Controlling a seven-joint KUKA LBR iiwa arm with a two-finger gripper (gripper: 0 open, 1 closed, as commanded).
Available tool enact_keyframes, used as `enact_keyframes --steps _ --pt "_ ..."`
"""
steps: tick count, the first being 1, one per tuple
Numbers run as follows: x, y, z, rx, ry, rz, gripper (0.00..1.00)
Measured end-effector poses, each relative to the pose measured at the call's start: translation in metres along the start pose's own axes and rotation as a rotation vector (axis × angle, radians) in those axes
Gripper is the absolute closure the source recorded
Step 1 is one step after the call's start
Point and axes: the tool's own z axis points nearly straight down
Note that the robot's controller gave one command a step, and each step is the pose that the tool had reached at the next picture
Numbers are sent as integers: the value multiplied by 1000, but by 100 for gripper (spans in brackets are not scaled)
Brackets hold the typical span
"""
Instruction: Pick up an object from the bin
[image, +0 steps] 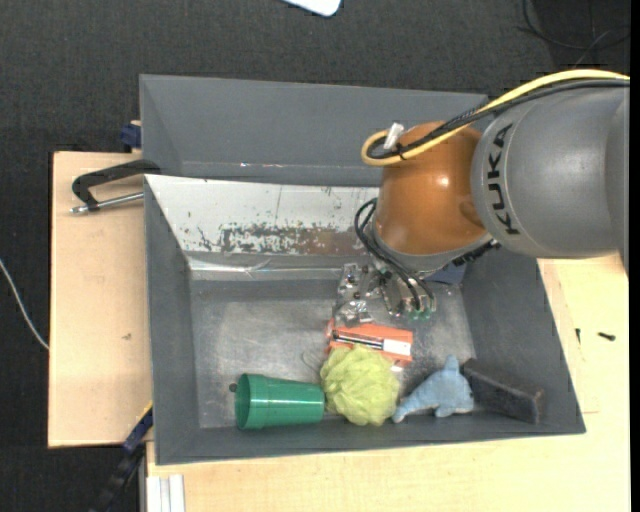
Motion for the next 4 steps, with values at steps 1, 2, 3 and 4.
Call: enact_keyframes --steps 1,2,3,4 --pt "8 8 -45 0 -3 -15 0" --pt "8 8 -45 0 -3 -15 0" --pt "23 14 47 -4 -3 -376 100" --pt "23 11 50 1 -8 -373 0"
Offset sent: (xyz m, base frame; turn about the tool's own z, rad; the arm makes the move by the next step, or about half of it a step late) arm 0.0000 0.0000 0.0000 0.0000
